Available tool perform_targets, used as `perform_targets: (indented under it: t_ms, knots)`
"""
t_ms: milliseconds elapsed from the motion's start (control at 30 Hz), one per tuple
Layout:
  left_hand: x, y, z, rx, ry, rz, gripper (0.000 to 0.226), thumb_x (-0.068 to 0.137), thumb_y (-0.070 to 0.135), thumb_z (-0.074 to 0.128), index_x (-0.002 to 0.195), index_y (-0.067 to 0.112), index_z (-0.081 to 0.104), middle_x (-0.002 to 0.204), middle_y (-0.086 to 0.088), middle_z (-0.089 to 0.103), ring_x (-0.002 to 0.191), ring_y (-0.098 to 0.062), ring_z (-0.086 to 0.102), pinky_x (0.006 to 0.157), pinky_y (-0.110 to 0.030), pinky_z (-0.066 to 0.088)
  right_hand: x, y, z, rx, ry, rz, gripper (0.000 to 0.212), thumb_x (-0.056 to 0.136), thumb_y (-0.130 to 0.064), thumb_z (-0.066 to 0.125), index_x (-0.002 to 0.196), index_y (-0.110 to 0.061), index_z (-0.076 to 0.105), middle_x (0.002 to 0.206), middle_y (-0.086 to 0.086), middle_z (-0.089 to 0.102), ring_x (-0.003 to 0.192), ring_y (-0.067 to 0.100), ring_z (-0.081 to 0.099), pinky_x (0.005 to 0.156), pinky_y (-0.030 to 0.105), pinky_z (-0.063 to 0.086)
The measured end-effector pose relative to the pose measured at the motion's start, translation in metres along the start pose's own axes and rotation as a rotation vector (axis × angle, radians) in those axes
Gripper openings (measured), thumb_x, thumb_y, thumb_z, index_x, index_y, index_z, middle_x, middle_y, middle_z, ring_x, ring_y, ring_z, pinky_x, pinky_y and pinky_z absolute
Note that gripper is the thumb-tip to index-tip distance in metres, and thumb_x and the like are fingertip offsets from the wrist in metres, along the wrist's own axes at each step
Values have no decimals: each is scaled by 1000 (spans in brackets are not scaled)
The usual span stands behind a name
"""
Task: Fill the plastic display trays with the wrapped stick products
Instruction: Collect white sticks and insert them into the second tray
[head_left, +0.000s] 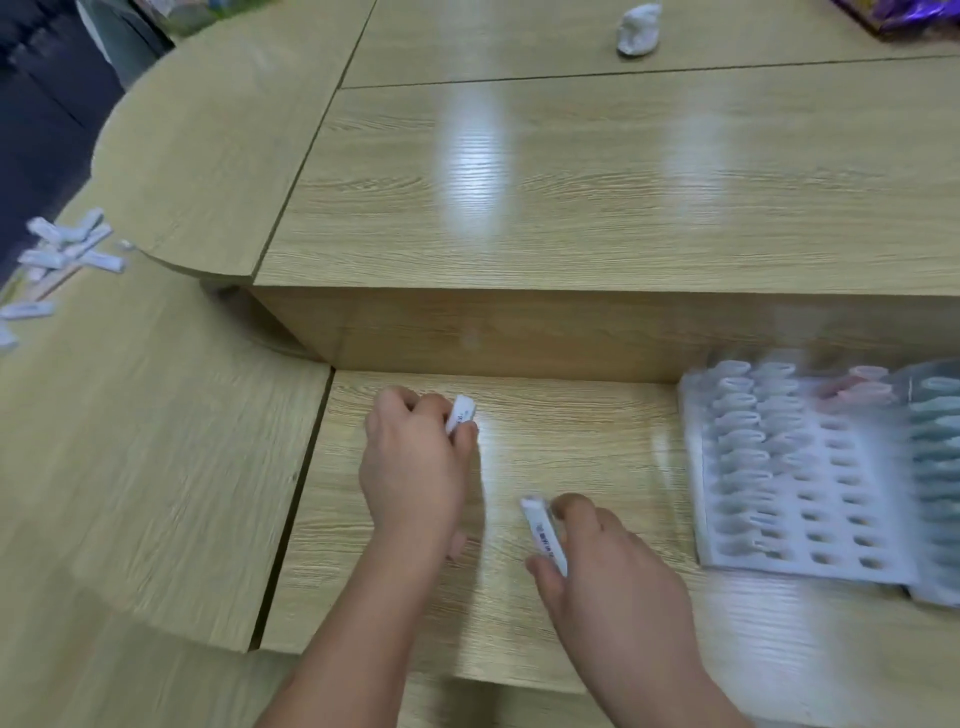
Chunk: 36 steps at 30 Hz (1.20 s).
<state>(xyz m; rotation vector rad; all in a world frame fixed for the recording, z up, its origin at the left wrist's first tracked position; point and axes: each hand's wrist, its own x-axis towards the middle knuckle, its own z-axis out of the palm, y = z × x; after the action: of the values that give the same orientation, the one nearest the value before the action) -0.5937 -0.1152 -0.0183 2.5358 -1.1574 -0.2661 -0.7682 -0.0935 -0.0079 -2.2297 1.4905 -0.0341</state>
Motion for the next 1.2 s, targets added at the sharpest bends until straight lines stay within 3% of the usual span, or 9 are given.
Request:
perform_targets:
  t_ms: [133,267,333,433,567,667,833,1033,1200]
  knots:
    - [-10,12,-6,-122,26,101,12,92,35,65,95,23,68,102,6,56,100,-19,51,72,-33,41,-6,10,-12,209,19,33,18,92,-51,50,108,-47,45,98,-18,52,87,1,55,65,22,44]
    - [-32,33,-25,-389,-53,142,14,94,47,56,89,34,58,77,19,63,76,-7,62,65,-36,51,-24,27,-36,724,39,44,52,84,-32,65,117,-66,44,109,-27,57,80,0,68,70,23,54]
    - [-45,50,-34,-402,-103,220,20,93,57,47,93,38,54,78,21,63,71,-6,65,66,-35,51,-32,42,-54,848,129,37,59,81,-24,66,124,-60,50,106,-19,61,74,7,72,67,20,56]
    - [-62,80,-40,-433,-215,367,19,93,60,39,101,46,49,82,21,62,64,1,62,64,-22,47,-35,73,-82,871,380,51,52,83,-14,66,124,-45,58,99,-12,68,83,9,74,71,21,57]
    - [-76,121,-36,-402,-279,564,17,97,34,53,112,40,58,92,25,56,82,11,51,72,-4,36,-21,118,-111,906,527,154,16,90,-43,58,105,-46,60,95,-10,72,84,10,74,75,37,58]
    - [-84,140,-30,-384,-307,588,16,95,26,60,109,33,63,91,27,52,85,9,50,73,-4,36,-9,141,-122,827,505,153,21,86,-59,57,97,-41,62,90,-12,73,84,4,70,72,25,54]
    - [-95,147,-24,-444,-312,513,14,87,27,71,91,38,62,77,18,57,76,3,57,65,-5,39,1,153,-119,770,490,32,9,89,-38,60,90,-43,68,93,-18,67,85,2,65,69,6,44]
    - [-103,152,-16,-400,-256,533,16,81,24,80,88,35,69,80,23,60,73,-1,58,65,-8,40,8,168,-109,731,354,-70,27,90,-19,70,98,-44,63,96,-18,66,89,5,66,70,6,47]
    - [-109,153,0,-279,-175,598,16,82,26,79,96,30,73,89,20,64,77,-4,57,65,-20,47,12,174,-103,635,304,-147,25,90,-19,69,99,-39,58,98,-19,64,88,3,67,68,10,51]
